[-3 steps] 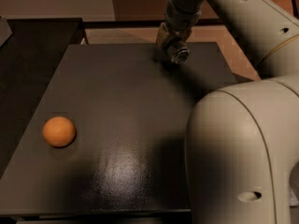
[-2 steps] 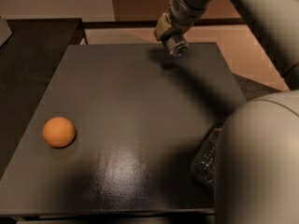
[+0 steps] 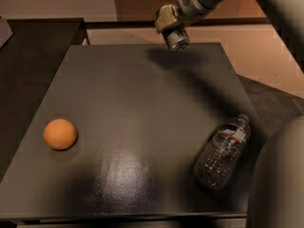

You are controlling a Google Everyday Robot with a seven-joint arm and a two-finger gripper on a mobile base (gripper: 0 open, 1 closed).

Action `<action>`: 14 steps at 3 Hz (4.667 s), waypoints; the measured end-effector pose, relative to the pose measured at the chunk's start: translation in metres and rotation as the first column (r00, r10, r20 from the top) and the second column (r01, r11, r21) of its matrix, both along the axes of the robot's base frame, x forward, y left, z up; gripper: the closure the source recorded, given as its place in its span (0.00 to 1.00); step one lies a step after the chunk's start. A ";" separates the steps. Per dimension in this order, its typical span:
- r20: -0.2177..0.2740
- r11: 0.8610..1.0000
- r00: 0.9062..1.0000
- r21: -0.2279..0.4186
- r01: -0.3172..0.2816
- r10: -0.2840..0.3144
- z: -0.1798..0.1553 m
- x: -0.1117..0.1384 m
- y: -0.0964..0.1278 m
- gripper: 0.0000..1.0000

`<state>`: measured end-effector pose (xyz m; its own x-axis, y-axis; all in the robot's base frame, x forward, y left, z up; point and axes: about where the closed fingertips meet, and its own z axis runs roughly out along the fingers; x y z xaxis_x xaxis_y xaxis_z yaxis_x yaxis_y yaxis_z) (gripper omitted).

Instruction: Place 7up can upright

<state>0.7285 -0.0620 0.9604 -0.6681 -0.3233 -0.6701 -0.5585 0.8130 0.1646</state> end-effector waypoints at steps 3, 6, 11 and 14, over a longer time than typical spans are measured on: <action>0.102 1.000 0.995 -0.012 -0.006 0.007 -0.001 0.005 0.003 1.00; 0.411 0.987 0.902 0.024 -0.159 0.135 0.012 0.005 0.014 1.00; 0.521 0.897 0.824 0.219 -0.383 0.224 0.002 -0.007 0.042 1.00; 0.457 0.905 0.888 0.356 -0.235 0.051 -0.016 -0.004 0.035 1.00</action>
Offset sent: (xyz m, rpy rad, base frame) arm 0.0034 -0.0008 0.0010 -0.0127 -0.0708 0.0006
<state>0.7248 -0.0269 0.9445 -0.2524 -0.0429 -0.9667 -0.7519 0.6375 0.1681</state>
